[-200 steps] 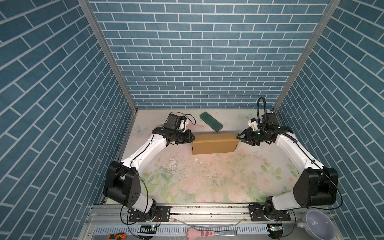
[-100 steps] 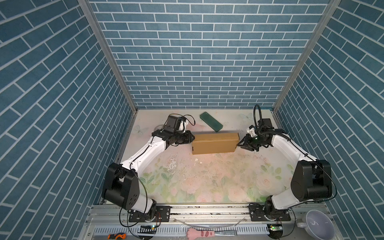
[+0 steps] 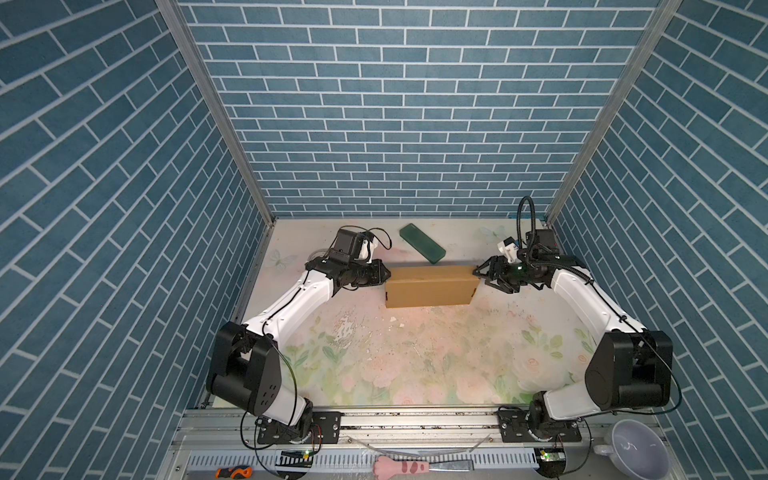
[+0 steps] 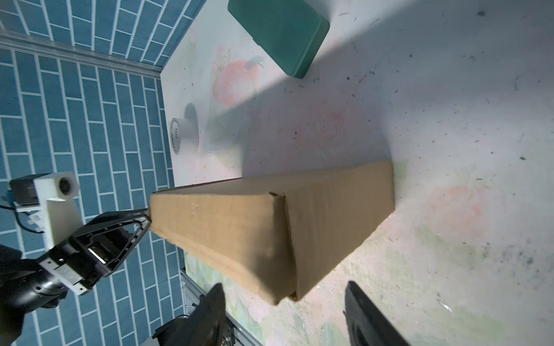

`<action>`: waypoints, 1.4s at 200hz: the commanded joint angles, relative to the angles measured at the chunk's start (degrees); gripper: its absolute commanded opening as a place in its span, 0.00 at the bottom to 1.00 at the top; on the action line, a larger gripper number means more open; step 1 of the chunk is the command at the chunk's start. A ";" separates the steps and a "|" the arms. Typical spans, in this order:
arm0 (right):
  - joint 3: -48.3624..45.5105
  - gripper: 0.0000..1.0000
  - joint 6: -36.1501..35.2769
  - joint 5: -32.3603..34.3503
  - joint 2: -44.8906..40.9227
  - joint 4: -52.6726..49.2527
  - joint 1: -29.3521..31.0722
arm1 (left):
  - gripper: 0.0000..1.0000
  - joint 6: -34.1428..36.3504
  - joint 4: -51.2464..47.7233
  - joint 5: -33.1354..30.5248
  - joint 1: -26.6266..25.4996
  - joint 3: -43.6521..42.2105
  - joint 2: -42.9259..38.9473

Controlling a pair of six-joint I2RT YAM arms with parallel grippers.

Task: Fold the paper box
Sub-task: 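Grip the box's end with the right gripper while the left holds the other end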

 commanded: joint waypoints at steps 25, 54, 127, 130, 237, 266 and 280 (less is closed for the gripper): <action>2.67 0.47 -2.27 4.78 2.63 -2.08 0.77 | 0.24 0.47 -9.35 -3.28 -0.66 -4.92 3.96; 1.44 0.36 -3.11 8.14 4.29 -3.06 0.71 | 0.21 0.67 -8.73 -3.54 -0.66 -5.82 4.35; 1.12 0.33 -2.85 7.64 5.02 -2.53 0.76 | 0.32 2.54 -13.69 -4.42 0.82 0.55 2.50; 1.11 0.33 -2.83 7.65 5.01 -2.53 0.76 | 0.32 2.52 -13.92 -4.35 0.86 0.78 2.53; 1.31 0.29 -2.46 7.36 5.84 -2.09 0.92 | 0.22 2.09 -11.03 -1.97 1.23 0.18 4.42; 0.96 0.25 -2.33 7.04 5.81 -1.86 0.88 | 0.18 2.26 -9.93 -1.37 1.24 -2.38 5.24; 0.87 0.23 -2.08 6.49 5.87 -1.52 0.92 | 0.16 2.26 -9.02 -1.13 1.27 -3.74 5.43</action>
